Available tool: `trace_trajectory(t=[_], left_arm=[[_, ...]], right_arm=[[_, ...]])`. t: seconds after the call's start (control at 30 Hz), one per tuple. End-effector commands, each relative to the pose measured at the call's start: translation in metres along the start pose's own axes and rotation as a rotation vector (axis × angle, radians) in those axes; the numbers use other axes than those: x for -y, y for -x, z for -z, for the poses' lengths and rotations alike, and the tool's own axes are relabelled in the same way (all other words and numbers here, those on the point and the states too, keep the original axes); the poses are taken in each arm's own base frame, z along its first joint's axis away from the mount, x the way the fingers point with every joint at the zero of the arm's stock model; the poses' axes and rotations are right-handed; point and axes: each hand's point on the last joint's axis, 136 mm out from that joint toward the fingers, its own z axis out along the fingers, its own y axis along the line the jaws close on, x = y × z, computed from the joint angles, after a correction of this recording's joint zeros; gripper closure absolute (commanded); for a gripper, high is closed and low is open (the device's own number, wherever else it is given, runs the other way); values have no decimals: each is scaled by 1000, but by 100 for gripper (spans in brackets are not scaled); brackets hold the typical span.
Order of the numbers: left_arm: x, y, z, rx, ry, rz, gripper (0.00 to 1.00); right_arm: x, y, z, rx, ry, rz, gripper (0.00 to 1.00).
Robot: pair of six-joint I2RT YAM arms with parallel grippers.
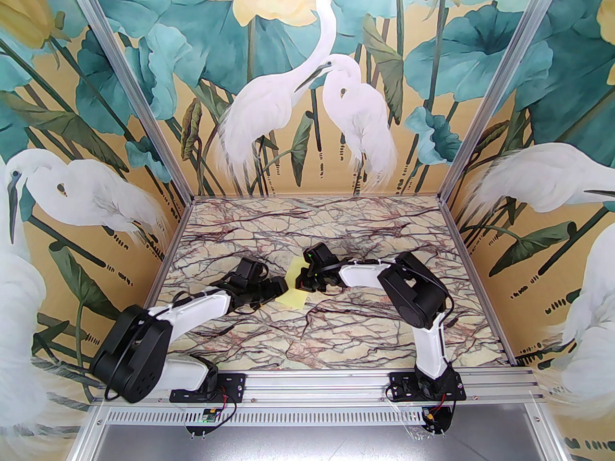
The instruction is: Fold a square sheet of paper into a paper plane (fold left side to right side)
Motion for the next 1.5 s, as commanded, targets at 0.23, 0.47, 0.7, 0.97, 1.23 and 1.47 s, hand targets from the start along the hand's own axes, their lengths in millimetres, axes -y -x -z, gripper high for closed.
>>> trace_trajectory(t=[0.23,0.47,0.7,0.97,1.23,1.47], left_arm=[[36,-13,-11,-38,-136,-49,35],[29,-7,-12,-6,-87,-51,57],[21,-11,-19,-16,-56,-52,72],[21,-10,-18,-10,-41,-62,78],[30,-10,-15,-9,-54,-80,76],[56,-4,-5,7,-154,-80,72]], right_arm=[[18,-17,0,-54,-50,-13,100],[0,-7,15,-12,-6,22,98],[-11,1,38,43,16,36,92],[10,-2,39,39,-9,-4,93],[26,-11,27,0,-16,-30,95],[38,-16,18,-18,-44,-36,95]])
